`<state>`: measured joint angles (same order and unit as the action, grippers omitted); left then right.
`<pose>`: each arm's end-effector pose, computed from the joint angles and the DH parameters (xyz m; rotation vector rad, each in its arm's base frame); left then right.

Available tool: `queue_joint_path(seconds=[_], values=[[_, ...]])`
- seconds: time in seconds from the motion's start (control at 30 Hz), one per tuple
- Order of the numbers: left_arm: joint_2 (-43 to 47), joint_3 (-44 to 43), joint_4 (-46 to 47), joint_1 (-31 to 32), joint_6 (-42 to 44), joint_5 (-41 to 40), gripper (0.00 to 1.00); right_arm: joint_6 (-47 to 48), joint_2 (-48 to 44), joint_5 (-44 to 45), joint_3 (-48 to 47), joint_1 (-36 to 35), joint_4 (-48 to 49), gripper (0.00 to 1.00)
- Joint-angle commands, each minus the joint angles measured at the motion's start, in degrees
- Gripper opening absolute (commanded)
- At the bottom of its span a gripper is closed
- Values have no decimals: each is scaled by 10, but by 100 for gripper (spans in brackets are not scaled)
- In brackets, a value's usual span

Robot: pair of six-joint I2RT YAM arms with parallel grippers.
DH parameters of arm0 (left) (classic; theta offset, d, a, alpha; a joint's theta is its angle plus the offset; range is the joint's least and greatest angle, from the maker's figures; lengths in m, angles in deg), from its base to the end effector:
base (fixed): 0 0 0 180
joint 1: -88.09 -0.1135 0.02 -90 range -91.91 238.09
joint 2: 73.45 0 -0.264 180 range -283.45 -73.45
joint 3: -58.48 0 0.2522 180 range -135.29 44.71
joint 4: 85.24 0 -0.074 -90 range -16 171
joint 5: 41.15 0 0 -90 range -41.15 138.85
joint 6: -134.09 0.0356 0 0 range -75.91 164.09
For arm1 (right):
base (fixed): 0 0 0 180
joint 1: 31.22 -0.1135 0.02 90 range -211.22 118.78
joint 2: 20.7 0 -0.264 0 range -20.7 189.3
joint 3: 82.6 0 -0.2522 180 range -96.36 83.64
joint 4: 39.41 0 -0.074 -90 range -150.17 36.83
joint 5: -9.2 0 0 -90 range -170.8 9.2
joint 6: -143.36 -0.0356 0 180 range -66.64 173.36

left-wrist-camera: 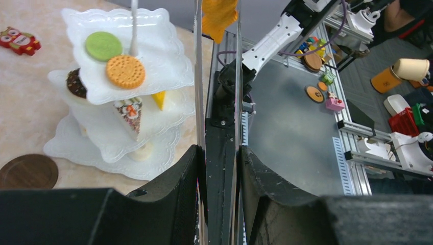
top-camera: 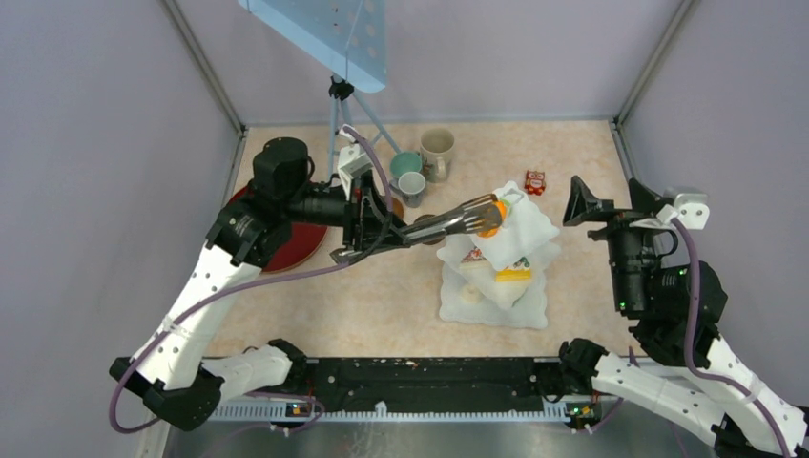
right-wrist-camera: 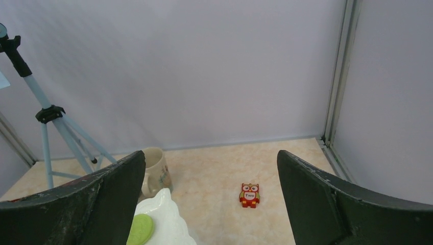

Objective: Serve the afternoon tea

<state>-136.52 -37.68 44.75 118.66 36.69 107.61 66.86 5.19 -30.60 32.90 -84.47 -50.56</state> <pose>0.1569 -0.1280 0.4597 1.0989 1.6150 -1.3944 0.0611 0.0361 0.4308 0.0947 1.2685 0.1201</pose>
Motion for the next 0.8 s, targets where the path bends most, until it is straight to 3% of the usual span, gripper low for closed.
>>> queue_joint_path(seconds=[0.0, 0.27, 0.47, 0.77], values=[[-17, -12, 64, 71, -1, -46, 22, 5, -2, 12, -24, -8, 17, 98], [-83, -66, 35, 206, 48, -227, 23, 7, -13, 18, -20, -8, 15, 98], [-127, -93, -2, 245, 69, -326, 22, 7, -34, 23, -19, -7, 2, 98], [-140, -95, -45, 256, 70, -392, 25, 22, -50, 28, -18, -7, -1, 98]])
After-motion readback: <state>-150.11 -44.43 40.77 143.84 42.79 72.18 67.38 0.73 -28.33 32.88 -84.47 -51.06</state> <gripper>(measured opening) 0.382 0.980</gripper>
